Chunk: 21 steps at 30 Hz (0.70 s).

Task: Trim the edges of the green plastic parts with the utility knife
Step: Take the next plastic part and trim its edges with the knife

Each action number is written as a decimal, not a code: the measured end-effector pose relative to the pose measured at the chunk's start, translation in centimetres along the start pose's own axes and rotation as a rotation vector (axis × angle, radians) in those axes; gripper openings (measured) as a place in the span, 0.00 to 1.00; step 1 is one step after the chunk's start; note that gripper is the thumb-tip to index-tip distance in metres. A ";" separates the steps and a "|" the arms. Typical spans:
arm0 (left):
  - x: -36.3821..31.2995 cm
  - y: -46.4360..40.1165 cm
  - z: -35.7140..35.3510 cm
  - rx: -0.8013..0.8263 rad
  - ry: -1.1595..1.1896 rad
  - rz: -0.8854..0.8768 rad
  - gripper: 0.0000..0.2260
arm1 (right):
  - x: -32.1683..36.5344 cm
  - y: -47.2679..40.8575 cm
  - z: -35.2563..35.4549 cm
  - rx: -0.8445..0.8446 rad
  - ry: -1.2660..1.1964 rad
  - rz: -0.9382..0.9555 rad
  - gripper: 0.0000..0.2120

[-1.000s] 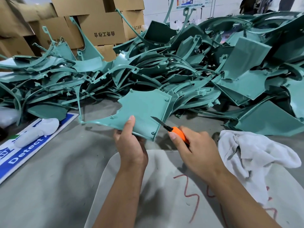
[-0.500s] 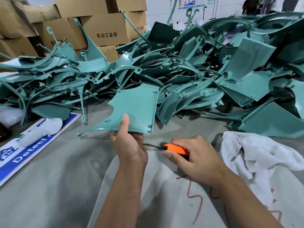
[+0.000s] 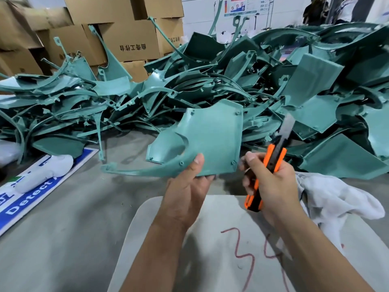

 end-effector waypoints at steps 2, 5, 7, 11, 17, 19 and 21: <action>-0.4 0.2 -0.1 -0.004 -0.080 -0.112 0.20 | 0.0 0.0 -0.2 0.044 -0.041 -0.036 0.09; -1.4 0.2 0.4 -0.071 -0.442 -0.297 0.13 | -0.6 0.2 -0.7 0.083 0.104 -0.049 0.10; -1.2 0.2 -0.1 0.031 -0.359 -0.263 0.14 | -0.8 0.3 -1.0 0.077 0.162 -0.046 0.08; -0.1 1.6 -4.9 0.567 -0.383 -0.142 0.26 | -0.7 0.1 0.8 -0.106 -0.088 -0.062 0.08; 0.8 0.1 -1.5 0.339 -0.084 0.249 0.23 | -1.1 -0.1 2.9 -0.240 -0.192 -0.173 0.09; 0.7 0.0 0.4 0.215 -0.214 0.301 0.36 | -0.7 -0.3 2.9 -0.184 -0.037 -0.177 0.10; 0.7 0.2 1.4 0.121 -0.333 0.288 0.35 | 0.1 -0.6 3.0 -0.139 0.205 -0.135 0.11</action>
Point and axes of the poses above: each hand's wrist, its own y-axis away from the middle knuckle, its own z-axis out of the back of the hand, x = y × z, the point moved 9 cm from there along -y, towards the middle knuckle, and after that the axes turned 5 degrees about x, right-handed, at the moved point
